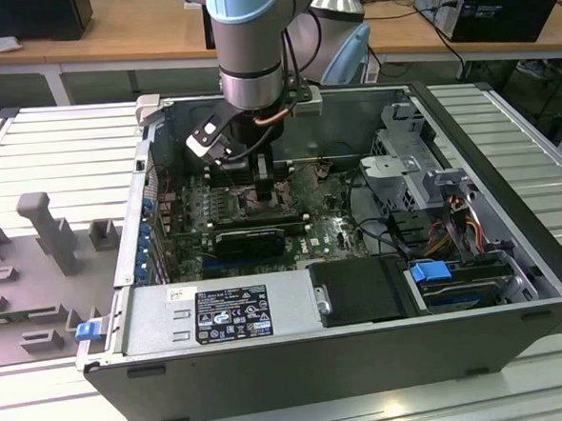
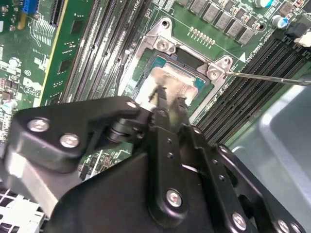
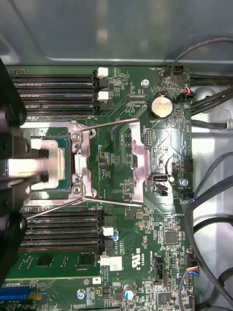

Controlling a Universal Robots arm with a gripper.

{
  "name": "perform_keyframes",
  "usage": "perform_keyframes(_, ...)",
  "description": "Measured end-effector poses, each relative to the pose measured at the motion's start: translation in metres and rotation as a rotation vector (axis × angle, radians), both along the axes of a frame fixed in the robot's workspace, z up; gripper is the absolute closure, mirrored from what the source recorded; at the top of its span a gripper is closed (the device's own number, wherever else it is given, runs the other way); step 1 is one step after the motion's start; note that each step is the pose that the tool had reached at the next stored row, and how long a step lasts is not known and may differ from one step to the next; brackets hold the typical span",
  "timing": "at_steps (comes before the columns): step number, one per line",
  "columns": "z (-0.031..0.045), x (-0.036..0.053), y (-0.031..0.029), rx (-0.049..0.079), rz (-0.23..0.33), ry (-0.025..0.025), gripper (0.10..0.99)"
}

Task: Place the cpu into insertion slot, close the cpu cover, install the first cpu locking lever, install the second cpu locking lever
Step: 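Place the cpu into insertion slot, then close the cpu cover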

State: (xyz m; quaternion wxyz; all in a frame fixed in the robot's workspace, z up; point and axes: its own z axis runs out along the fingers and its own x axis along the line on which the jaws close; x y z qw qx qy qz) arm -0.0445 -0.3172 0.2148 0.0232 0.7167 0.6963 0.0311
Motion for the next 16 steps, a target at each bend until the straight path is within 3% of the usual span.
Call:
perform_keyframes(2, 0.0024, 0.0, -0.0001, -0.005, 0.0, 0.0002, 0.98)
perform_keyframes(6, 0.01, 0.0, -0.0001, -0.018, 0.0, 0.0002, 0.98)
perform_keyframes(11, 0.0155, 0.0001, 0.0, -0.02, 0.0, 0.0001, 0.98)
perform_keyframes(14, 0.0155, 0.0113, -0.0001, -0.02, 0.0, 0.0009, 0.98)
perform_keyframes(16, 0.017, 0.0116, 0.0, -0.02, 0.0, 0.0009, 0.98)
